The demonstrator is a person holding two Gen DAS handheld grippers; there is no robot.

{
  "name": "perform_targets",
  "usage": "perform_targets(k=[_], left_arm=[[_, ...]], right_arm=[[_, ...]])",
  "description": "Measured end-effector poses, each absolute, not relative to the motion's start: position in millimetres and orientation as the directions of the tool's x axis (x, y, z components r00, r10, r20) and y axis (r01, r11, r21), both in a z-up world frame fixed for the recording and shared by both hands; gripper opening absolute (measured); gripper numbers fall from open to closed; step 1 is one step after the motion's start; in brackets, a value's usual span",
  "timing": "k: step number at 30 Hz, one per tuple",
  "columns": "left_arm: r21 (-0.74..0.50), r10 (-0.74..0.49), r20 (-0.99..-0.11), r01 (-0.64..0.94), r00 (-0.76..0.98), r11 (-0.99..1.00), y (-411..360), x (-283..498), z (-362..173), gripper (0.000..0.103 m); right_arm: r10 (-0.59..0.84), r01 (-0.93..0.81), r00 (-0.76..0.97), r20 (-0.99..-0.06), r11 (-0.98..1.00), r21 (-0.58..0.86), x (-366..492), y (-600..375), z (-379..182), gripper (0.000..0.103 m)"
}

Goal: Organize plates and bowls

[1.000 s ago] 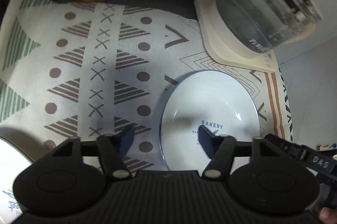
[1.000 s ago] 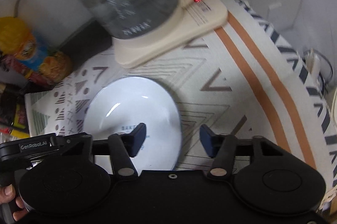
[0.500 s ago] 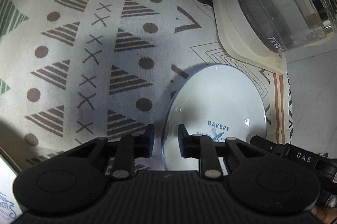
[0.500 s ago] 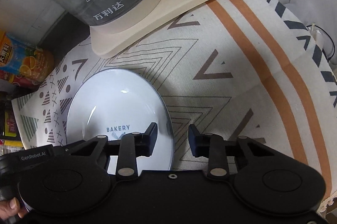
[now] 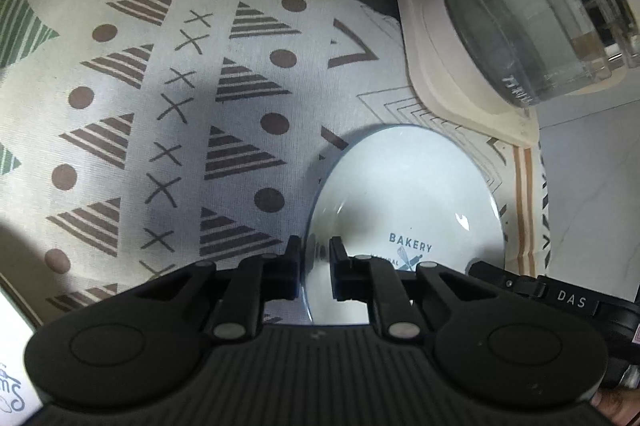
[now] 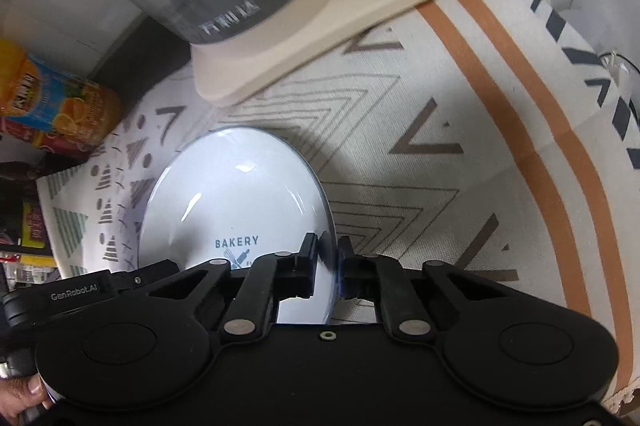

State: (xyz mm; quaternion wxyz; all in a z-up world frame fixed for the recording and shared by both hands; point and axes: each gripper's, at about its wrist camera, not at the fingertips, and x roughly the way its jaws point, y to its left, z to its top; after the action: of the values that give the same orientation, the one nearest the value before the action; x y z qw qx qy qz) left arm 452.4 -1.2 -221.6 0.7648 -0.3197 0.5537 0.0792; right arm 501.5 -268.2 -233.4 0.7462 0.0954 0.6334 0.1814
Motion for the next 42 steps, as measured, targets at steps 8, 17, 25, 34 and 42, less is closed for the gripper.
perform_targets(k=[8, 17, 25, 34, 42], left_arm=[[-0.422, -0.205, -0.876, -0.488, 0.436, 0.764, 9, 436, -198, 0.012], [-0.487, -0.221, -0.829, -0.468, 0.514, 0.738, 10, 405, -170, 0.008], [-0.391, -0.13, -0.874, -0.52, 0.468, 0.76, 6, 403, -203, 0.003], [-0.421, -0.172, -0.87, -0.512, 0.463, 0.749, 11, 397, -212, 0.002], [-0.434, -0.189, -0.868, -0.517, 0.459, 0.738, 14, 396, -214, 0.002]], right_arm=[[0.436, -0.221, 0.198, -0.878, 0.892, 0.393, 492, -265, -209, 0.007], [0.642, -0.378, 0.214, -0.736, 0.749, 0.544, 468, -247, -163, 0.0], [0.557, -0.424, 0.254, -0.791, 0.799, 0.426, 471, -240, -165, 0.0], [0.448, -0.31, 0.195, -0.872, 0.872, 0.378, 483, -256, -208, 0.022], [0.413, -0.271, 0.133, -0.901, 0.89, 0.368, 488, -251, -225, 0.028]])
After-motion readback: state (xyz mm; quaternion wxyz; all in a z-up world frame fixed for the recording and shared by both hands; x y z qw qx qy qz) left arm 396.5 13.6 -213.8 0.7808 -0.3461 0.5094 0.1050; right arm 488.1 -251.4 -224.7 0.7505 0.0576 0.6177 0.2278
